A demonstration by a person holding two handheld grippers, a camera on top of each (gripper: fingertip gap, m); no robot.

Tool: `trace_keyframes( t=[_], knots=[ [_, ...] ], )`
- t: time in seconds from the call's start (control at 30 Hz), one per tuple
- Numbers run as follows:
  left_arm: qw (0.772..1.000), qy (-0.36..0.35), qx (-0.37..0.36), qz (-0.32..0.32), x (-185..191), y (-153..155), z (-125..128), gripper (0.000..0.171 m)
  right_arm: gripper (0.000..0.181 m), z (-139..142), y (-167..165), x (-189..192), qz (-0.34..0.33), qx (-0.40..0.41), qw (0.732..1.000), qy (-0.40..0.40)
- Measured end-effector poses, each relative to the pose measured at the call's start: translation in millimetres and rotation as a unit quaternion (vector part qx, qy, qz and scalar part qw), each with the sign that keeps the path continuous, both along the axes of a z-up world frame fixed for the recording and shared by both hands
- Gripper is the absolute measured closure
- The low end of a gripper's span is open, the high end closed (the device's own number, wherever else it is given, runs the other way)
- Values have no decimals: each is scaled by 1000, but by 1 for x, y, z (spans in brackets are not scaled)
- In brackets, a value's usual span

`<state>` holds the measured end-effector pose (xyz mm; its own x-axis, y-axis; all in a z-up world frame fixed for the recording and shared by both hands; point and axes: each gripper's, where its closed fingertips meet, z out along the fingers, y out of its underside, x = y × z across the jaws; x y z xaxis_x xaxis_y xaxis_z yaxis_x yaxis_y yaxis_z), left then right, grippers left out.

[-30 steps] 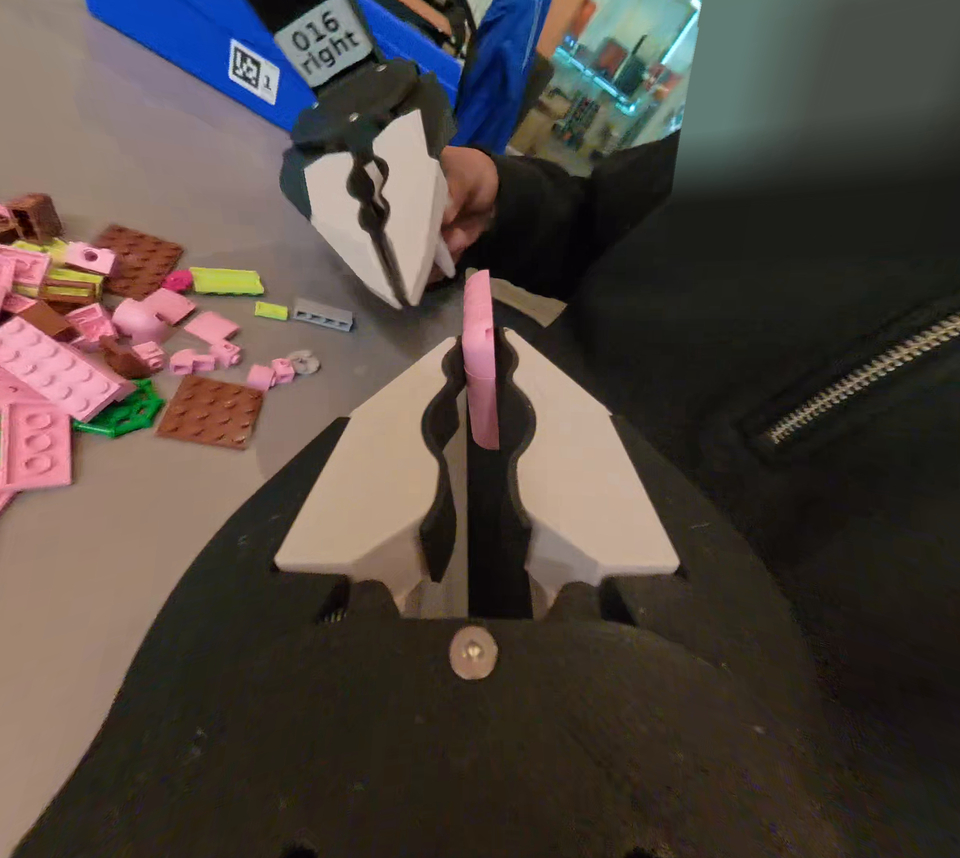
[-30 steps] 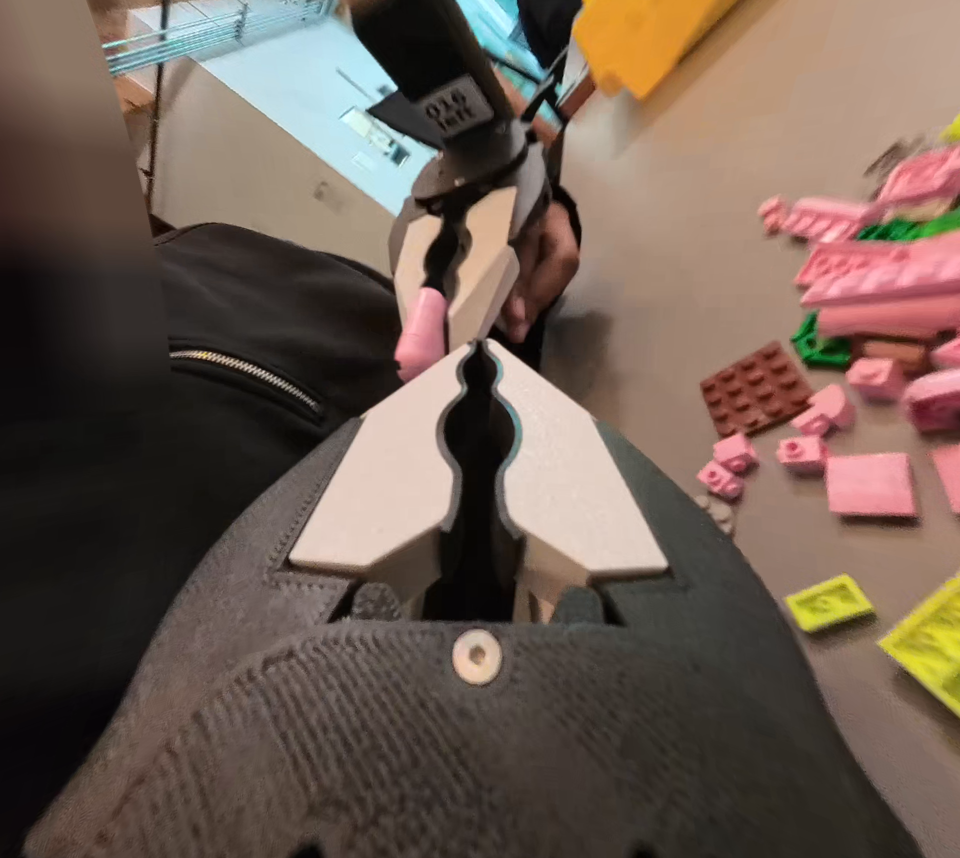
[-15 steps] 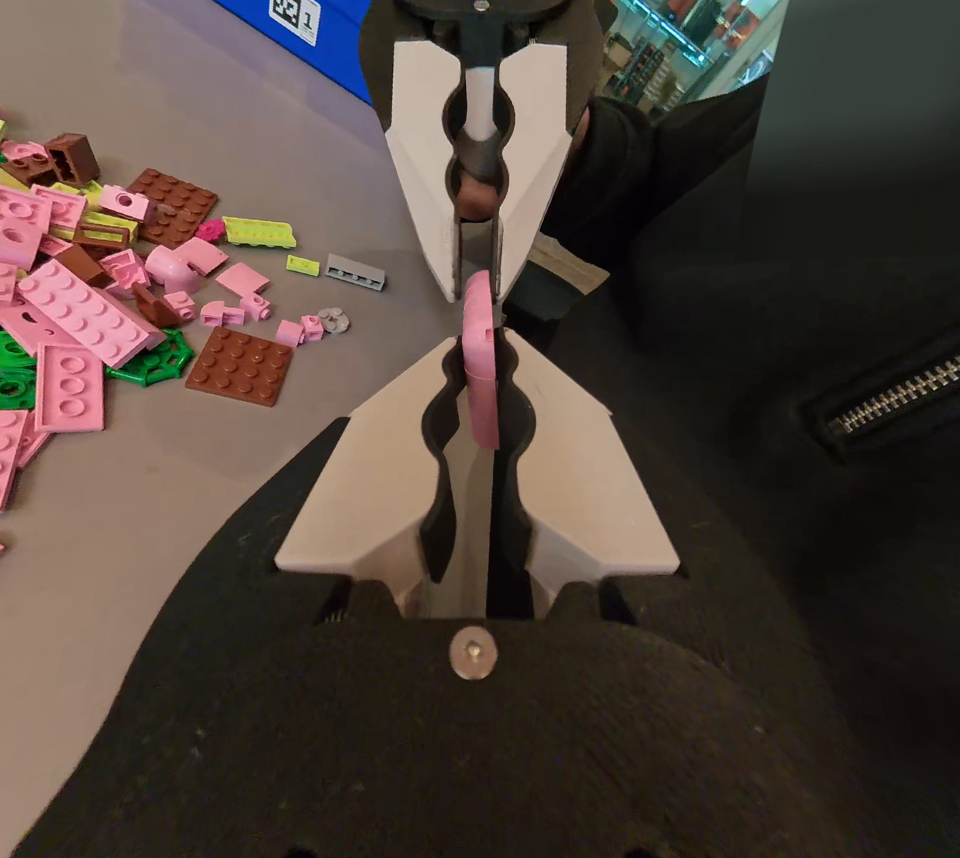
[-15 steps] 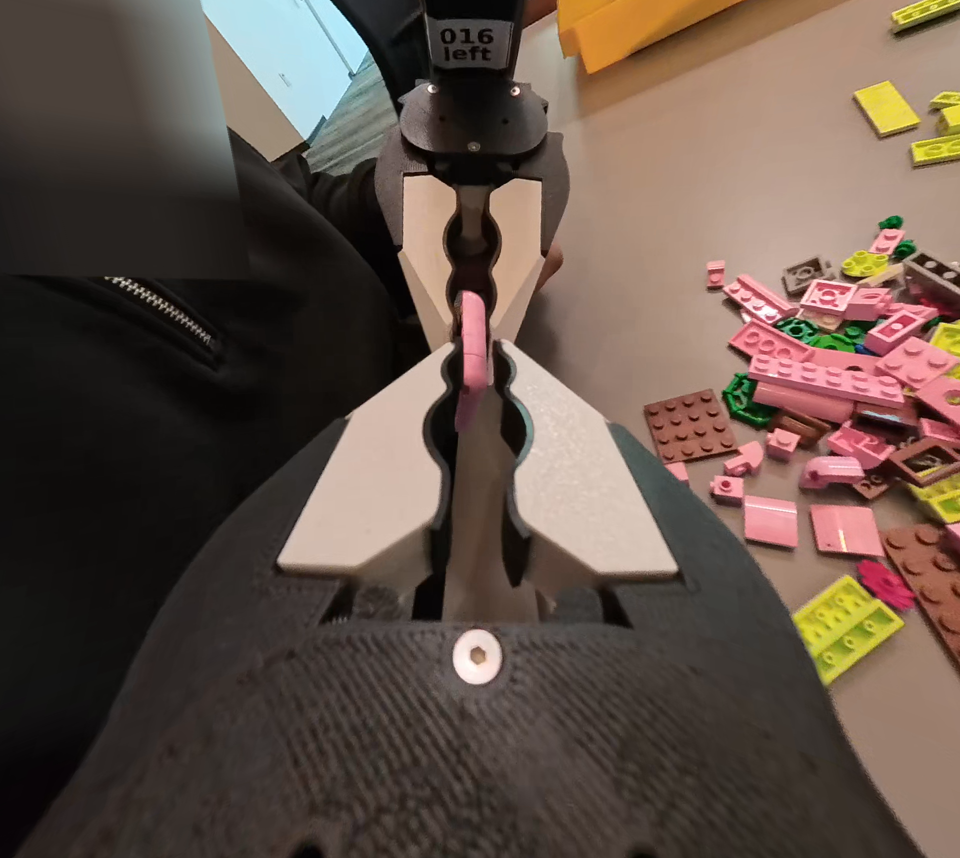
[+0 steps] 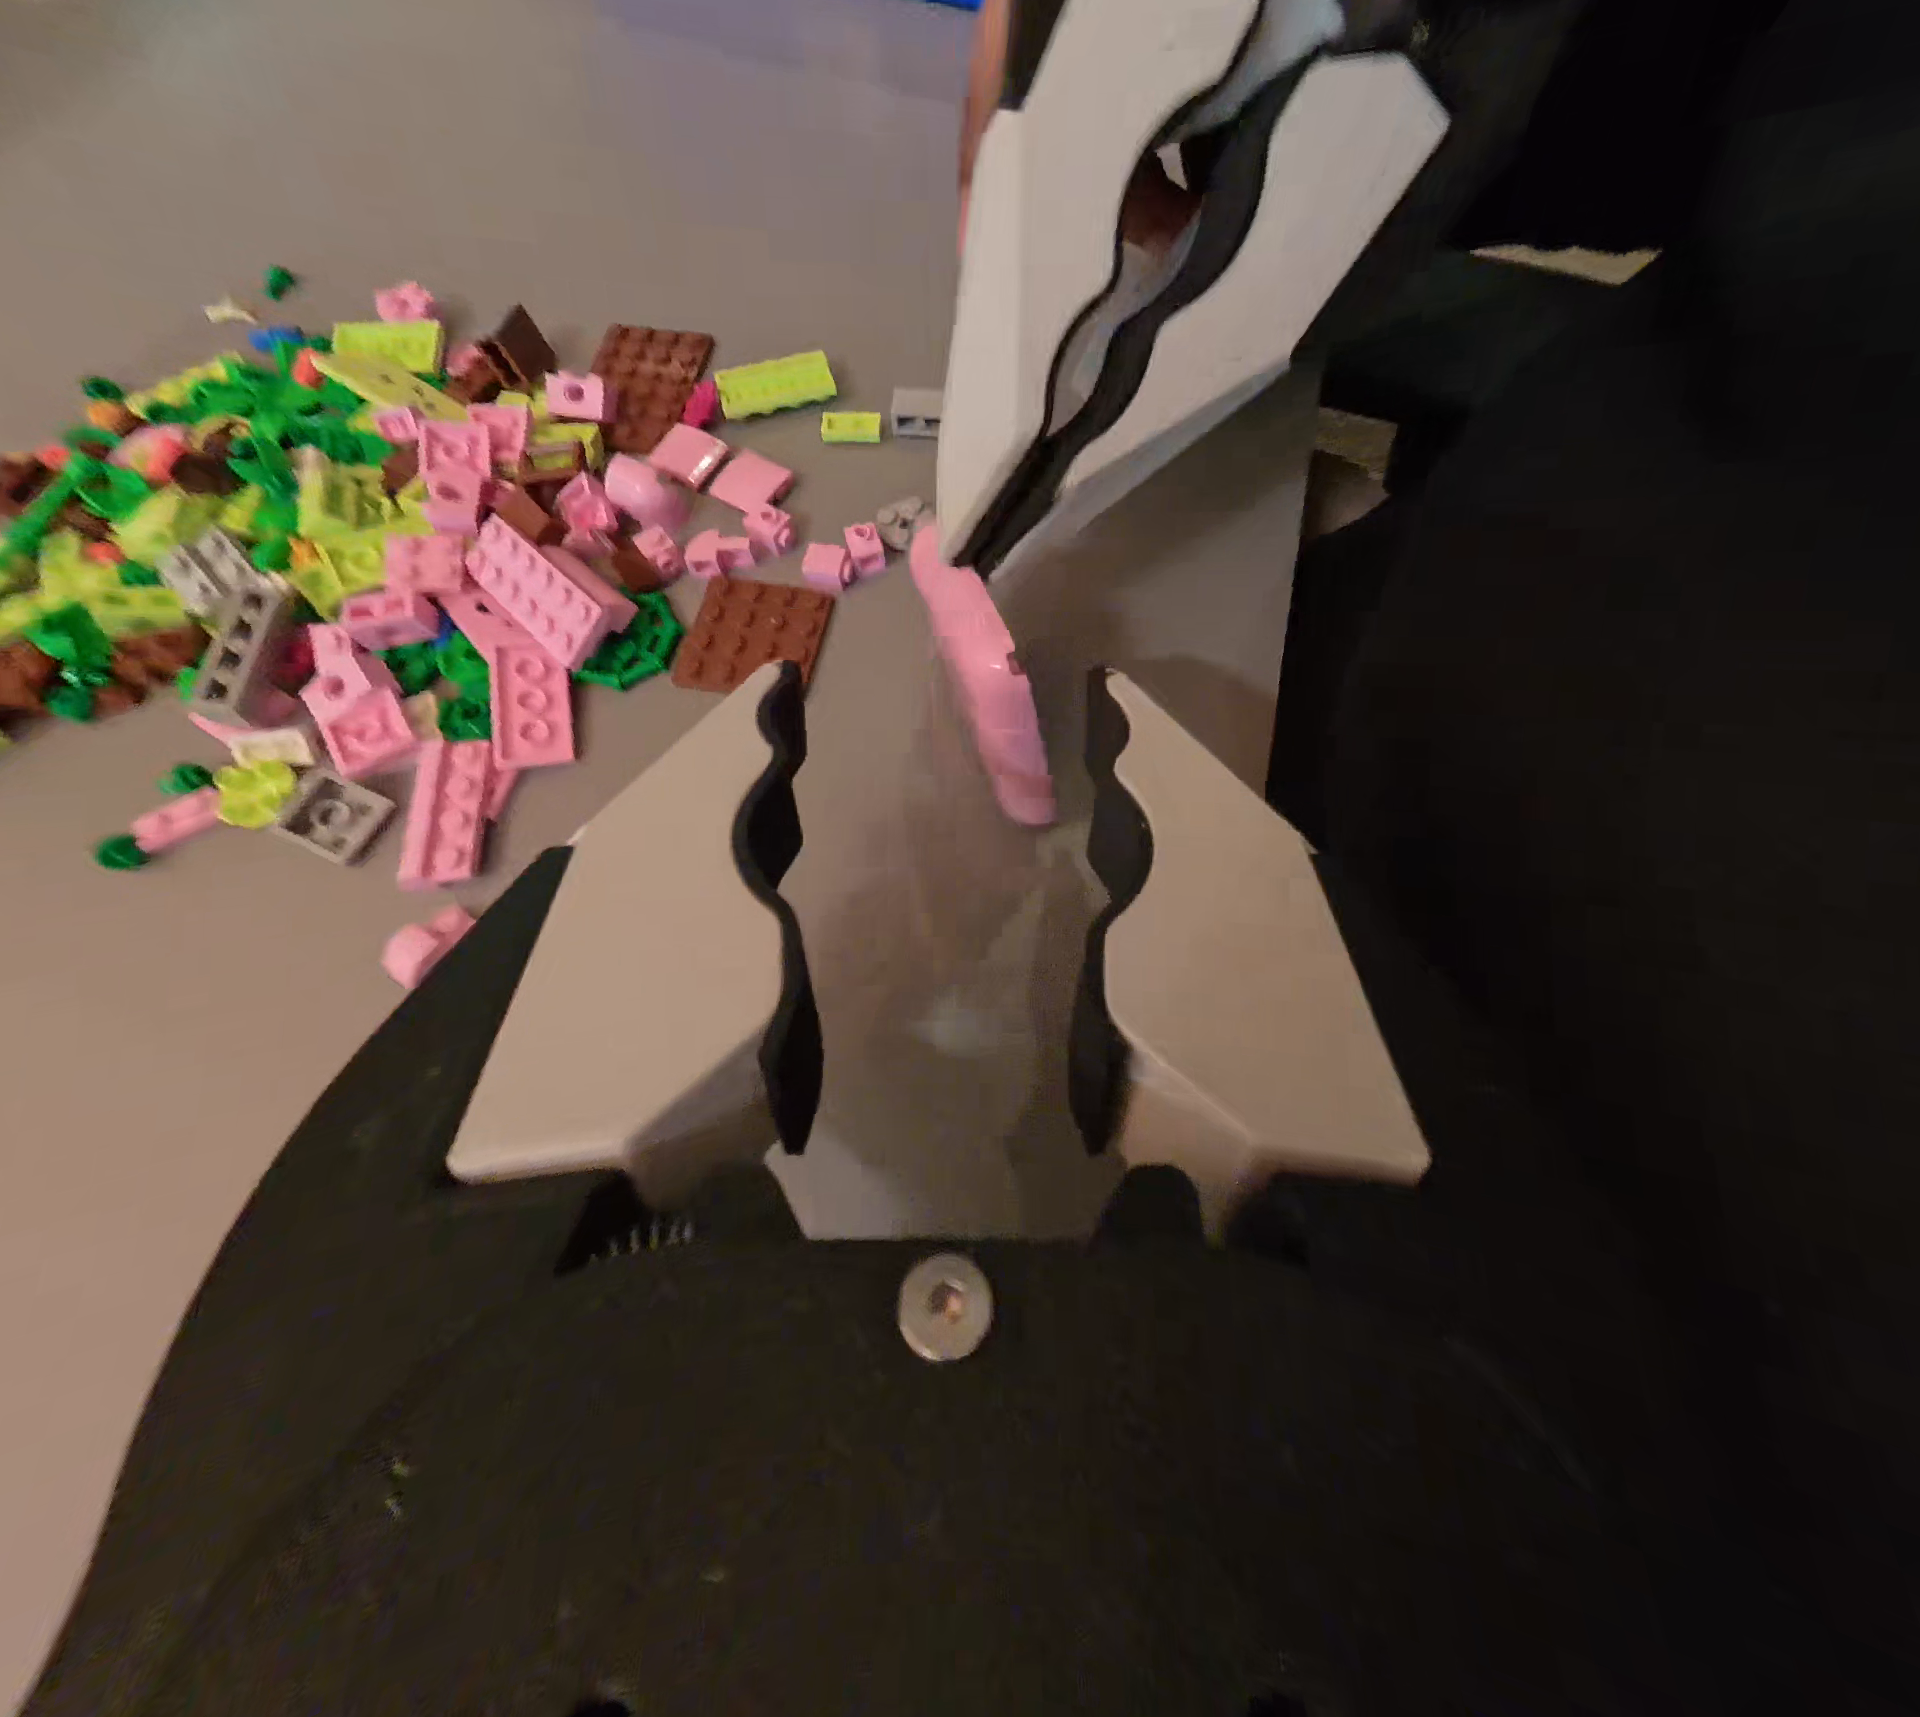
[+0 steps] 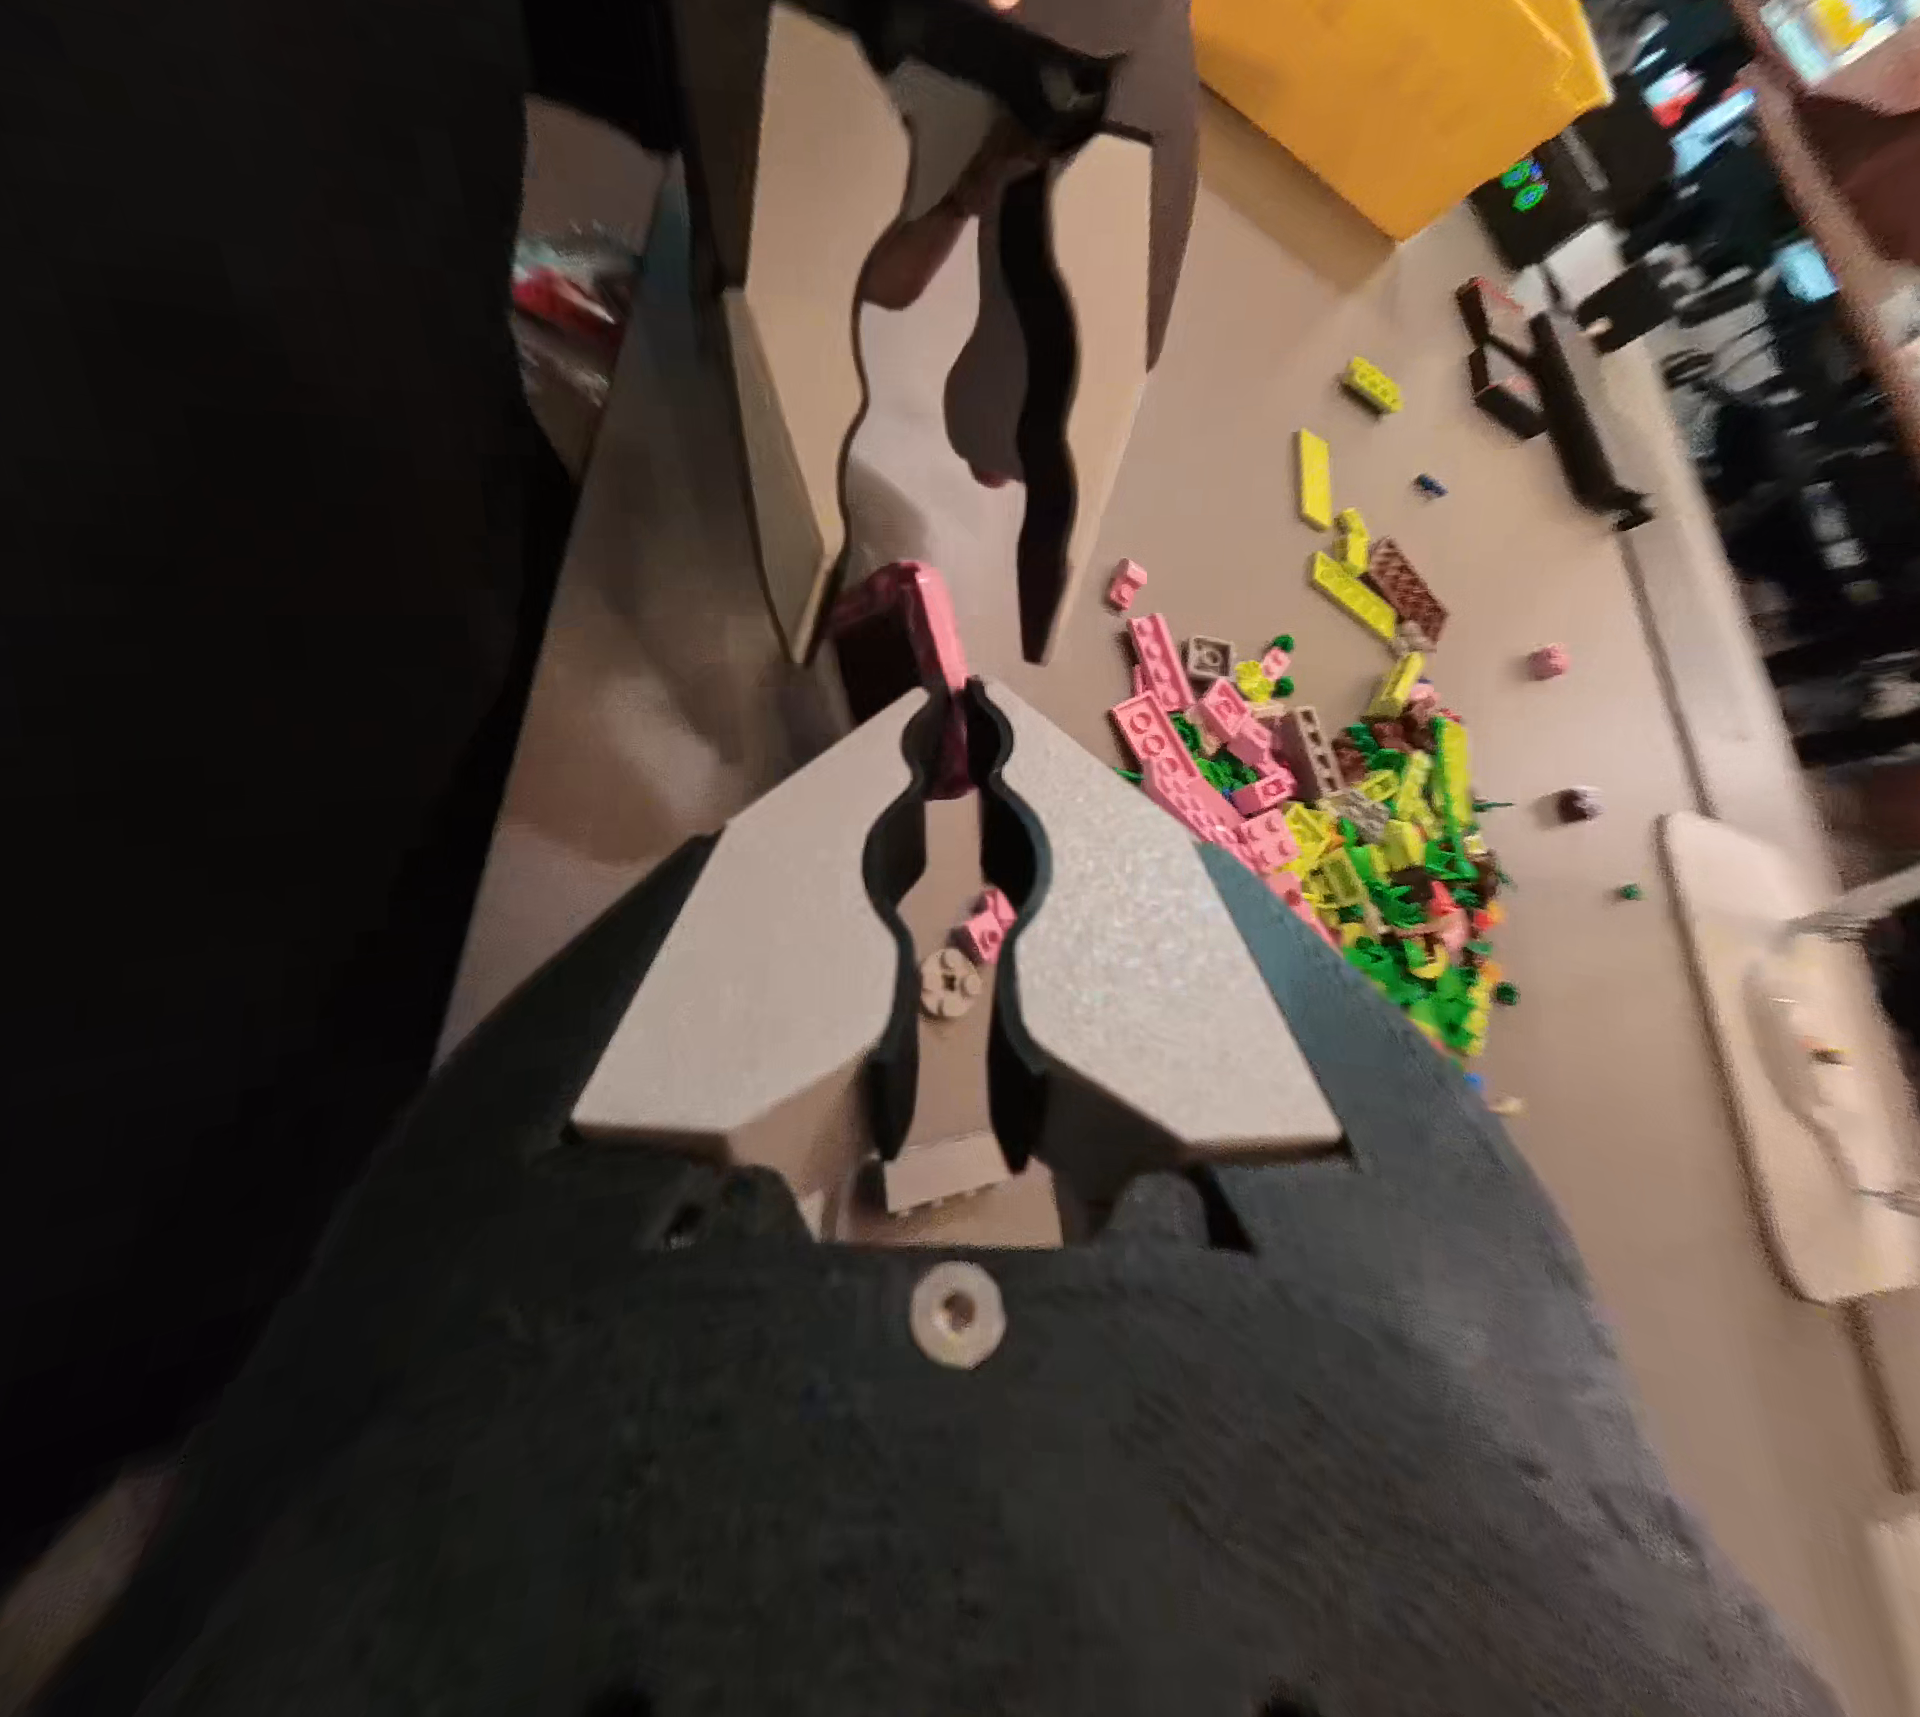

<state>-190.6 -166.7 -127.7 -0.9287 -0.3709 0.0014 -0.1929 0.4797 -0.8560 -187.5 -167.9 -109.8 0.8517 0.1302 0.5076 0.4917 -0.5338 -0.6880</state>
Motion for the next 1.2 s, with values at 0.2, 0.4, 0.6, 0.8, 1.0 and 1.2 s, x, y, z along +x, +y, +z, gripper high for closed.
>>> trace_keyframes(
  t=[0.2, 0.4, 0.6, 0.8, 1.0, 1.2],
  knots=[
    [1000, 29, 4, -2, -8, 2, -5, 117, 181, -6, -3, -15, 34, 7, 997, -72],
    [999, 25, 38, -20, -15, -5, -15, 118, 181, -17, -27, -31, 49, -34, 998, -32],
    [997, 35, 48, -41, -19, -14, -18, 118, 181, -45, -50, -31, -1, -89, 996, -14],
    [997, 35, 64, -24, -15, -17, -23, 115, 181, -28, -54, -22, -53, -24, 995, 79],
    [997, 64, 48, 9, -18, -26, -22, 105, 143, -24, -37, -24, -64, 21, 964, 255],
    [994, 43, 85, 55, -8, -23, -30, 127, 133, -27, -18, -10, -14, -29, 969, 244]
  ],
)
